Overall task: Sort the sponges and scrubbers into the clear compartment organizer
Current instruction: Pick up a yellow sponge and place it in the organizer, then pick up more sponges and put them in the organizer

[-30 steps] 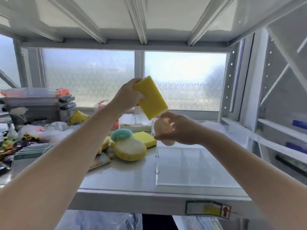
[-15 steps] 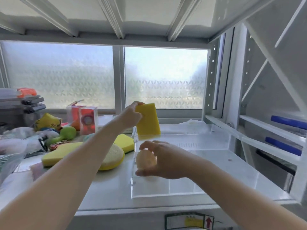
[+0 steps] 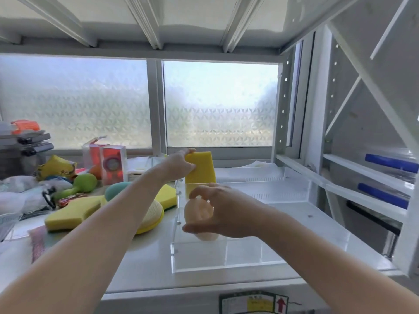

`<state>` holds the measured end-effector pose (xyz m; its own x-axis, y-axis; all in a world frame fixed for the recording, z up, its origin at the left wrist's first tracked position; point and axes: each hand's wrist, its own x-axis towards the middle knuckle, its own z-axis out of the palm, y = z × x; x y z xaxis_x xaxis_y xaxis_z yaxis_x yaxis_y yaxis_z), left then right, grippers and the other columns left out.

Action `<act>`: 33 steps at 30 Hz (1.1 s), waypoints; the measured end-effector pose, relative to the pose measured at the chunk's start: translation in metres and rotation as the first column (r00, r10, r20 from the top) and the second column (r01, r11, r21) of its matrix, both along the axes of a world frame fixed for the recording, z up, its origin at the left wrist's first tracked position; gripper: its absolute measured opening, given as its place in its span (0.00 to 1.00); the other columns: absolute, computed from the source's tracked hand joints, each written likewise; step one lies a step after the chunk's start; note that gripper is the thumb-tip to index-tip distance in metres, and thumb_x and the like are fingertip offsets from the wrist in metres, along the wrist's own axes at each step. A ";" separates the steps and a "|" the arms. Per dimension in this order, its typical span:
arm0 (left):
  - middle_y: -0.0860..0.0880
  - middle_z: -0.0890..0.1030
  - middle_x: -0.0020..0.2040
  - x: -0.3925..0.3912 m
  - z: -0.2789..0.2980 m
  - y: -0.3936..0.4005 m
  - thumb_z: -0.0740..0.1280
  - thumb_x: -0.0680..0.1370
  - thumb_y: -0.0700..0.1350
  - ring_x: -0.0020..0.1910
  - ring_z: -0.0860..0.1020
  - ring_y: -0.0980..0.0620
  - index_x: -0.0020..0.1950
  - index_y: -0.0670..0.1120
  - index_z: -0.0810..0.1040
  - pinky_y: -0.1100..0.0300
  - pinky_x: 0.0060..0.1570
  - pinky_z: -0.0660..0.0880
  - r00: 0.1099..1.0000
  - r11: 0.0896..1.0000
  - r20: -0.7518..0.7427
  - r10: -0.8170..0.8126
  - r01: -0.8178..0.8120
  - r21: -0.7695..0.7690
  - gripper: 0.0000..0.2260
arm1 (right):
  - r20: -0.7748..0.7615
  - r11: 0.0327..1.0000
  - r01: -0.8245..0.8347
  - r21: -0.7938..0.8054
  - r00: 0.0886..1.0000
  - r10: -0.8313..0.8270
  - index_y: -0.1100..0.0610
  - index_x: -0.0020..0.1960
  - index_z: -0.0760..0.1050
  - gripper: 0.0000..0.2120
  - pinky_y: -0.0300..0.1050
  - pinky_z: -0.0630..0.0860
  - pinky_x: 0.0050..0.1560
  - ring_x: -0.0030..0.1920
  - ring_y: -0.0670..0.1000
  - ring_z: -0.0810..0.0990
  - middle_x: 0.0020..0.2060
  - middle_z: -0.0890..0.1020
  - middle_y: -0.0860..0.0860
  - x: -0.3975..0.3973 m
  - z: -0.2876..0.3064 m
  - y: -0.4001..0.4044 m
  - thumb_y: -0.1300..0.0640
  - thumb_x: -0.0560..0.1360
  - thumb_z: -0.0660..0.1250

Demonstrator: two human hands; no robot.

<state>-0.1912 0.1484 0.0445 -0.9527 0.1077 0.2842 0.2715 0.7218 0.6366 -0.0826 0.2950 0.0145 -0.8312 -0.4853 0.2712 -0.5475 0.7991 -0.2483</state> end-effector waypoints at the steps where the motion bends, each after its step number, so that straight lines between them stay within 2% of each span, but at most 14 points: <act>1: 0.43 0.72 0.67 0.000 0.000 0.000 0.62 0.78 0.42 0.57 0.73 0.46 0.75 0.51 0.61 0.60 0.53 0.69 1.000 1.000 0.005 -0.002 0.002 -0.006 0.25 | 0.000 1.000 0.003 0.024 1.000 -0.003 0.45 0.67 0.68 0.31 0.45 0.71 0.55 0.57 0.50 0.74 0.62 0.75 0.47 0.000 -0.001 -0.001 0.35 0.68 0.69; 4: 0.43 0.66 0.74 -0.001 0.000 -0.002 0.64 0.78 0.44 0.67 0.70 0.45 0.77 0.51 0.55 0.62 0.54 0.65 1.000 0.999 -0.010 -0.010 0.010 -0.039 0.30 | -0.005 0.995 0.007 0.100 1.000 -0.006 0.44 0.70 0.66 0.34 0.47 0.72 0.59 0.62 0.52 0.74 0.64 0.74 0.47 0.000 -0.004 -0.004 0.33 0.67 0.67; 6: 0.45 0.63 0.76 0.000 0.000 -0.003 0.64 0.78 0.46 0.70 0.68 0.45 0.78 0.51 0.54 0.63 0.56 0.64 1.000 0.999 -0.020 -0.015 0.014 -0.051 0.31 | 0.013 0.994 -0.003 0.108 1.000 0.001 0.45 0.71 0.65 0.35 0.49 0.72 0.63 0.64 0.51 0.73 0.65 0.73 0.47 0.000 -0.004 -0.004 0.32 0.67 0.67; 8: 0.45 0.62 0.76 0.000 0.000 -0.005 0.63 0.78 0.47 0.69 0.68 0.46 0.78 0.51 0.54 0.61 0.59 0.65 1.000 0.999 -0.020 -0.013 0.013 -0.036 0.30 | 0.021 0.995 -0.013 0.099 1.000 0.011 0.45 0.71 0.65 0.35 0.49 0.71 0.64 0.65 0.50 0.72 0.66 0.72 0.47 0.000 -0.003 -0.004 0.32 0.68 0.66; 11: 0.42 0.66 0.74 0.005 0.001 -0.009 0.61 0.79 0.47 0.65 0.71 0.47 0.77 0.49 0.57 0.58 0.62 0.66 1.000 1.000 -0.015 0.012 -0.013 -0.028 0.27 | -0.004 0.996 -0.024 0.084 1.000 0.025 0.46 0.70 0.67 0.33 0.49 0.72 0.63 0.65 0.49 0.73 0.65 0.73 0.47 0.000 -0.002 -0.007 0.33 0.69 0.66; 14: 0.44 0.75 0.59 0.010 0.000 -0.021 0.61 0.79 0.47 0.55 0.73 0.49 0.72 0.46 0.66 0.56 0.59 0.68 0.999 0.999 -0.013 0.043 -0.043 -0.009 0.21 | -0.064 0.997 -0.048 0.053 0.997 0.051 0.48 0.67 0.71 0.28 0.49 0.72 0.62 0.63 0.49 0.73 0.61 0.75 0.47 0.001 0.000 -0.017 0.37 0.71 0.66; 18: 0.45 0.79 0.57 0.024 0.004 -0.051 0.63 0.78 0.45 0.54 0.76 0.49 0.59 0.44 0.77 0.58 0.57 0.71 0.992 0.993 -0.057 0.115 -0.115 -0.010 0.12 | -0.156 0.995 -0.096 0.033 0.983 0.100 0.51 0.64 0.73 0.21 0.47 0.72 0.61 0.61 0.50 0.74 0.61 0.76 0.49 0.001 0.013 -0.042 0.44 0.74 0.66; 19: 0.45 0.80 0.54 0.030 0.005 -0.061 0.64 0.77 0.44 0.53 0.76 0.48 0.55 0.43 0.79 0.58 0.55 0.71 0.987 0.989 -0.067 0.144 -0.147 -0.033 0.10 | -0.174 0.994 -0.104 0.041 0.979 0.110 0.51 0.64 0.74 0.20 0.47 0.72 0.61 0.61 0.51 0.74 0.61 0.76 0.49 0.000 0.017 -0.050 0.46 0.74 0.66; 23: 0.47 0.77 0.36 0.053 0.008 -0.115 0.65 0.77 0.47 0.42 0.75 0.48 0.42 0.42 0.81 0.59 0.40 0.70 0.956 0.954 -0.064 0.285 -0.290 -0.076 0.10 | -0.177 0.987 -0.113 0.113 0.975 0.132 0.52 0.65 0.73 0.21 0.46 0.69 0.63 0.64 0.52 0.73 0.62 0.75 0.51 -0.010 0.024 -0.090 0.46 0.74 0.66; 25: 0.45 0.80 0.42 0.063 0.008 -0.142 0.64 0.77 0.47 0.43 0.75 0.49 0.48 0.40 0.81 0.59 0.39 0.70 0.941 0.936 -0.063 0.332 -0.337 -0.098 0.11 | -0.149 0.978 -0.076 0.193 0.983 0.106 0.52 0.68 0.70 0.25 0.46 0.67 0.64 0.66 0.52 0.71 0.65 0.74 0.51 -0.016 0.024 -0.110 0.44 0.74 0.66; 27: 0.44 0.79 0.55 0.069 0.005 -0.165 0.65 0.77 0.47 0.51 0.75 0.49 0.57 0.42 0.77 0.60 0.47 0.70 0.936 0.928 -0.018 0.353 -0.352 -0.119 0.13 | -0.084 0.966 -0.043 0.255 0.994 0.067 0.54 0.70 0.67 0.30 0.47 0.67 0.64 0.67 0.54 0.70 0.67 0.73 0.52 -0.024 0.021 -0.127 0.41 0.73 0.67; 30: 0.43 0.70 0.69 0.073 -0.011 -0.190 0.66 0.74 0.54 0.65 0.71 0.45 0.71 0.46 0.66 0.54 0.60 0.71 0.910 0.907 0.125 0.396 -0.366 -0.209 0.27 | 0.063 0.961 0.005 0.275 0.998 -0.024 0.55 0.73 0.62 0.38 0.47 0.70 0.63 0.66 0.55 0.71 0.68 0.72 0.54 -0.038 0.012 -0.144 0.38 0.70 0.68; 32: 0.43 0.62 0.75 0.069 -0.025 -0.198 0.66 0.71 0.62 0.72 0.65 0.43 0.76 0.49 0.57 0.50 0.69 0.65 0.871 0.875 0.197 0.451 -0.387 -0.292 0.39 | 0.133 0.953 0.042 0.299 0.988 -0.085 0.56 0.75 0.58 0.44 0.46 0.71 0.62 0.66 0.55 0.72 0.68 0.72 0.54 -0.048 0.003 -0.151 0.35 0.68 0.68; 33: 0.42 0.60 0.76 0.067 -0.032 -0.199 0.66 0.71 0.63 0.73 0.63 0.43 0.77 0.49 0.54 0.50 0.71 0.63 0.861 0.870 0.221 0.458 -0.382 -0.313 0.41 | 0.166 0.950 0.053 0.307 0.980 -0.108 0.57 0.76 0.56 0.46 0.46 0.71 0.62 0.66 0.55 0.72 0.67 0.72 0.55 -0.052 -0.001 -0.154 0.35 0.68 0.68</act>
